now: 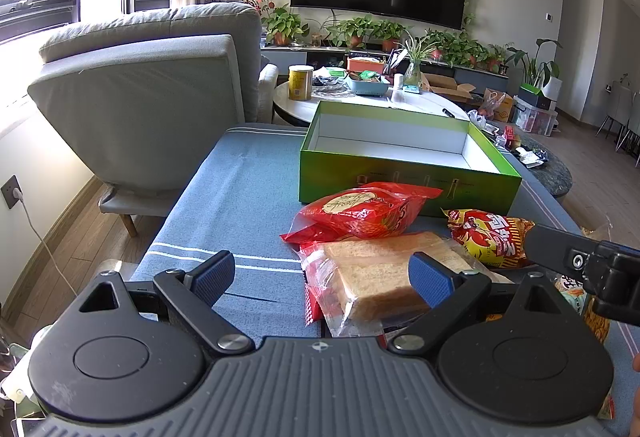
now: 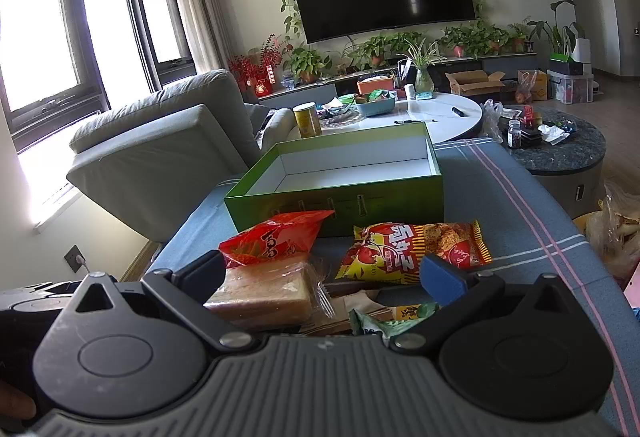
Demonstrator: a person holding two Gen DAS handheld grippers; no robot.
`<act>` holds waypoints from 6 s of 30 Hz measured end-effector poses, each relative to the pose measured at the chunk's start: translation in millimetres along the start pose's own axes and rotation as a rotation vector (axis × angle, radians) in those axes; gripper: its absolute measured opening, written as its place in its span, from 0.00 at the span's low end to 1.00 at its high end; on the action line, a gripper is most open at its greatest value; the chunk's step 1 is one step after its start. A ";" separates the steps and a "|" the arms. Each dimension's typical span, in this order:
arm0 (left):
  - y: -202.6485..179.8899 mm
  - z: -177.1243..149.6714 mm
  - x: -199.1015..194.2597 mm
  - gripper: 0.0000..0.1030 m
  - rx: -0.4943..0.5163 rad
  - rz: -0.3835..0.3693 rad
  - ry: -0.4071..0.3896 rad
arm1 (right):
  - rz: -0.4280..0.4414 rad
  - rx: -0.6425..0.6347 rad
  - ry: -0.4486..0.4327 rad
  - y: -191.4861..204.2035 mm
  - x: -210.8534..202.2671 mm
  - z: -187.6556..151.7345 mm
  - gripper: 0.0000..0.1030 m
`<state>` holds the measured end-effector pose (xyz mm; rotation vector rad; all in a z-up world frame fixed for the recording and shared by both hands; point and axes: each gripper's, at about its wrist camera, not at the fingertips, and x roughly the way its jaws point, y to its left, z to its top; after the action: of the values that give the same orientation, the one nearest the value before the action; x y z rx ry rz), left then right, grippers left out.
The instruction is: Organize snacks
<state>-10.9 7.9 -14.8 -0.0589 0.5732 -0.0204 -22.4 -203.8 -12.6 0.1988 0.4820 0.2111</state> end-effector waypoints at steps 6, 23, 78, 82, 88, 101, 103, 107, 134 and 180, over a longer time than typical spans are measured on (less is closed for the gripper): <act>0.7 -0.3 -0.5 0.91 -0.001 0.001 0.001 | 0.000 0.000 0.000 0.1 0.0 0.1 1.00; 5.5 0.9 -2.2 0.91 -0.002 0.007 -0.002 | 0.003 -0.005 0.000 2.9 0.7 -0.6 1.00; 60.0 44.7 144.8 0.86 -0.171 -0.335 0.218 | 0.162 0.195 0.397 -18.3 160.6 52.6 1.00; 60.7 43.0 153.7 0.90 -0.166 -0.374 0.224 | 0.199 0.208 0.443 -17.9 170.7 52.8 1.00; 63.4 36.7 170.4 0.96 -0.223 -0.454 0.261 | 0.229 0.213 0.485 -18.1 181.2 50.0 1.00; 50.0 37.2 144.8 0.85 -0.174 -0.474 0.219 | 0.282 0.194 0.526 -4.1 172.9 49.8 1.00; 48.5 40.7 131.0 0.83 -0.163 -0.474 0.191 | 0.289 0.199 0.505 -1.3 164.5 52.5 0.99; 43.4 49.9 106.5 0.83 -0.143 -0.471 0.121 | 0.303 0.183 0.434 8.1 140.6 64.1 0.98; 5.6 134.7 162.6 0.84 0.070 -0.463 0.015 | 0.272 0.428 0.262 -18.4 182.6 121.3 0.99; 46.3 45.0 70.9 0.85 -0.039 -0.246 0.084 | 0.287 0.156 0.358 -12.4 101.1 52.2 1.00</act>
<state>73.3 53.8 -18.3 -0.1670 0.6475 -0.2519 91.9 -198.0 -14.5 0.3870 0.8274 0.4952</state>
